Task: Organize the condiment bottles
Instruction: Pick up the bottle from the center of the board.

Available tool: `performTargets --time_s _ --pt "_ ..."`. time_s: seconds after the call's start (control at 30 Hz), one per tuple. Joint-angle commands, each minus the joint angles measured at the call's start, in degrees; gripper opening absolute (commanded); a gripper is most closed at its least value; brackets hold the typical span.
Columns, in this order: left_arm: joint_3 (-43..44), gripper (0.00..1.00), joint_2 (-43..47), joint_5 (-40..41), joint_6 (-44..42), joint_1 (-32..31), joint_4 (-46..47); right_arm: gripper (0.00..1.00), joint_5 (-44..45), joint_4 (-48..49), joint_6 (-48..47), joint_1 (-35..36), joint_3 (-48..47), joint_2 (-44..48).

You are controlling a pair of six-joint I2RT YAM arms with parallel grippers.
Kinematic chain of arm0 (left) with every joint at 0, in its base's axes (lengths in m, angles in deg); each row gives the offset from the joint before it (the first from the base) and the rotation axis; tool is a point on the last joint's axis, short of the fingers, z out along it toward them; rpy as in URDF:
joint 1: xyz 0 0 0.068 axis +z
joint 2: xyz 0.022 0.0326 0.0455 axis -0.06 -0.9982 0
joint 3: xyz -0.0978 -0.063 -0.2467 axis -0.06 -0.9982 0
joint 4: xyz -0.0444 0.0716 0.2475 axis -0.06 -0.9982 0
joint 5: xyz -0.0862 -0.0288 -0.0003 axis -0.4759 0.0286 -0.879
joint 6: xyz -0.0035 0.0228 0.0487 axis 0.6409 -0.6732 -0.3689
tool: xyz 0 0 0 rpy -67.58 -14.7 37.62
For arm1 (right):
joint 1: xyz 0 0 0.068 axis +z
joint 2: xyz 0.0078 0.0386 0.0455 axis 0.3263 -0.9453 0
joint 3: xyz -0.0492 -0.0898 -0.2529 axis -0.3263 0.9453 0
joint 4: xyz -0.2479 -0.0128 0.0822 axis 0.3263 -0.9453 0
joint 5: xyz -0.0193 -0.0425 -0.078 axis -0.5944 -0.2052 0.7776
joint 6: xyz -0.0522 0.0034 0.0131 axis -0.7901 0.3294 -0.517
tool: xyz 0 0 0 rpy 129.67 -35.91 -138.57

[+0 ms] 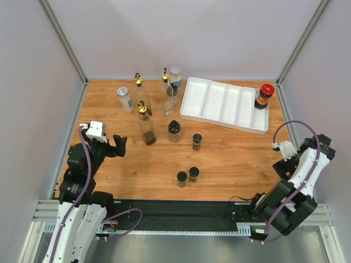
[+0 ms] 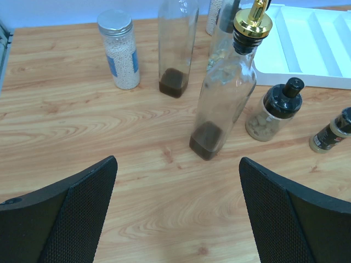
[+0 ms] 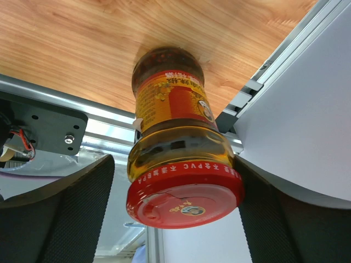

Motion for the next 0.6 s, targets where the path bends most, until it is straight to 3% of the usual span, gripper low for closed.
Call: performTargets --time_s 0.0,0.07,0.17,0.2,0.27,0.47,0.57 --pt "-0.19 1.0 0.31 -0.72 0.33 -0.24 1.51 0.85 -4.14 1.59 -2.97 -1.29 -0.38 1.49" --pt "-0.28 1.0 0.22 -0.72 0.24 -0.32 1.51 0.79 -4.75 1.59 -2.97 -1.38 -0.55 1.31" --pt "-0.28 1.0 0.22 -0.63 0.24 -0.33 1.42 0.56 -5.63 1.5 -2.27 -1.47 -1.51 0.35" --pt "-0.28 1.0 0.22 -0.63 0.24 -0.24 1.42 0.4 -5.98 1.24 -2.0 -1.56 -1.95 -0.18" --pt "-0.28 1.0 0.13 -0.63 0.24 -0.33 1.51 0.26 -7.38 1.24 -1.13 -1.64 -3.27 -0.36" --pt "-0.19 1.0 -0.31 -0.8 0.15 -0.33 1.42 0.11 -16.77 -0.6 2.83 -1.64 -12.21 -2.28" --pt "-0.1 1.0 -0.39 -0.63 0.15 -0.24 1.33 0.09 -21.79 -1.49 5.73 -1.64 -16.36 -5.36"
